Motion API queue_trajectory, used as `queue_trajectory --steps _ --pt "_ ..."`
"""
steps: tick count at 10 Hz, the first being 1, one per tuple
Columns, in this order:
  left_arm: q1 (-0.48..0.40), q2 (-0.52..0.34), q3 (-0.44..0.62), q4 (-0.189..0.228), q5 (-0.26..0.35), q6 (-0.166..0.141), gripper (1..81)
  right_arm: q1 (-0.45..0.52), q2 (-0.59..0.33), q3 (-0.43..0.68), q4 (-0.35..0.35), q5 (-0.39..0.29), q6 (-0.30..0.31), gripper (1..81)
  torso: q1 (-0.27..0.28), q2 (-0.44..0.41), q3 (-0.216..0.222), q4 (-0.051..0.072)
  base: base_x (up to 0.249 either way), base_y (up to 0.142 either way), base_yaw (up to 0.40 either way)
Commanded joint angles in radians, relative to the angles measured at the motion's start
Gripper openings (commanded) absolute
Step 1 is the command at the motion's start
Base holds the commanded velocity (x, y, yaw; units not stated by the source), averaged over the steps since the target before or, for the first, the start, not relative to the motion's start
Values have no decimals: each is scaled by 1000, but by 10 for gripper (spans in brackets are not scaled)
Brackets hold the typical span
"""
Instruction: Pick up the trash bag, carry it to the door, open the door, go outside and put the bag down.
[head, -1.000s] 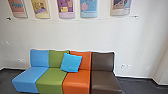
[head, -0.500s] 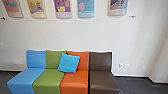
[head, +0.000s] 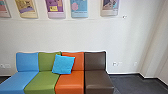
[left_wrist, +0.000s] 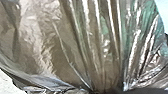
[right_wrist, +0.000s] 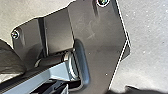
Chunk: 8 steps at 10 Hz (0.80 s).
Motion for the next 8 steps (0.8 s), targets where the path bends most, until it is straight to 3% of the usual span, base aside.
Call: queue_trajectory --steps 1,8 --pt "-45 0 0 0 73 7 10 38 -4 3 -1 -71 -5 811 0 0 0 0 0 0 -204" --pt "-48 4 0 5 74 7 10 36 -1 0 -3 -69 -5 811 0 0 0 0 0 0 -233"
